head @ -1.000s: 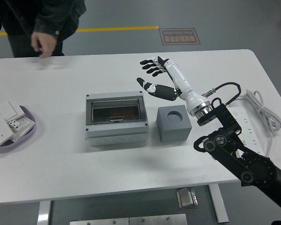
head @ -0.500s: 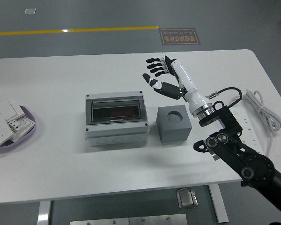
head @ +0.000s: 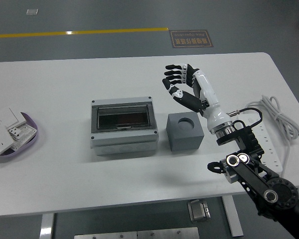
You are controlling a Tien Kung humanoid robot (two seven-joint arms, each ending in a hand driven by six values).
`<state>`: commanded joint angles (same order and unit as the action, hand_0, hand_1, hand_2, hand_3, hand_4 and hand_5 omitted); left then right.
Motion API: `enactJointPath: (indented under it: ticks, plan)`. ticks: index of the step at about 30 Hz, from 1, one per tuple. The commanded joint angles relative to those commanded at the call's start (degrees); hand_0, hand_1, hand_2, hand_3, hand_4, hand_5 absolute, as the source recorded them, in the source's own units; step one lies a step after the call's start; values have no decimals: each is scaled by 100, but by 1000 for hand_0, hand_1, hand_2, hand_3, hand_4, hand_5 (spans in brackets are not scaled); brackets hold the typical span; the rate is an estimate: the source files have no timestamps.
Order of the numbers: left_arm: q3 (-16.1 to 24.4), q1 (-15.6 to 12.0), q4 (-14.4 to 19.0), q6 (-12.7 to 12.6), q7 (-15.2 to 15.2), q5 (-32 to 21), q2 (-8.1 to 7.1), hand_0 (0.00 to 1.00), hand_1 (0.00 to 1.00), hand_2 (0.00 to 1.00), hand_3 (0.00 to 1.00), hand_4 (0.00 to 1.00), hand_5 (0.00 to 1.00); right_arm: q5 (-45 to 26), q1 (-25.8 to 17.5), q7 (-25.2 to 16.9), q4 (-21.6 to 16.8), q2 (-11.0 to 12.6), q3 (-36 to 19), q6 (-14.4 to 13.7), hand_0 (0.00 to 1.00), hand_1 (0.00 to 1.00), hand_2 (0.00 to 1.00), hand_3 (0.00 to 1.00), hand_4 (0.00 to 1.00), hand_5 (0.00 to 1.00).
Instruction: Pick up the cylinder from the cube,place it in the box,flap close box
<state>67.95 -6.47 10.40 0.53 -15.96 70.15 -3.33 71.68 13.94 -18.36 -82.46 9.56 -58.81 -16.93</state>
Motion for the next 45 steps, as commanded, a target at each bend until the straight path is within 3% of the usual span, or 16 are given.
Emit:
enactJointPath:
  ticks: [11, 20, 28, 29, 34, 35, 45]
  plan:
    - [331, 66, 13, 54, -60, 298, -70, 602, 582, 554, 587, 655, 202, -844, -928, -343, -206, -277, -924, 236, 575, 612, 629, 659, 721, 404]
    - [549, 144, 38, 65, -139, 472, -124, 603, 582, 554, 587, 655, 202, -1064, -924, -411, -79, -320, -1096, 368, 574, 616, 628, 657, 722, 402]
    - [818, 252, 43, 45, -254, 913, -149, 602, 582, 554, 587, 655, 202, -1224, -994, -405, 208, -326, -1074, 758, 578, 620, 627, 657, 727, 402]
    - [844, 259, 43, 44, -270, 973, -147, 603, 582, 554, 589, 656, 203, -1195, -1002, -401, 211, -324, -1088, 782, 649, 643, 640, 666, 742, 378]
    - [934, 298, 47, 26, -322, 1134, -142, 603, 582, 554, 589, 656, 203, -946, -1046, -347, 188, -374, -1175, 845, 649, 643, 640, 666, 742, 378]
    - [941, 310, 47, 26, -323, 1134, -143, 603, 582, 556, 592, 657, 204, -889, -1060, -329, 177, -382, -1196, 847, 758, 699, 689, 706, 784, 344]
    - [994, 395, 43, 47, -301, 1105, -178, 603, 583, 556, 592, 658, 204, -734, -1143, -242, 197, -345, -1393, 781, 782, 708, 703, 732, 805, 287]
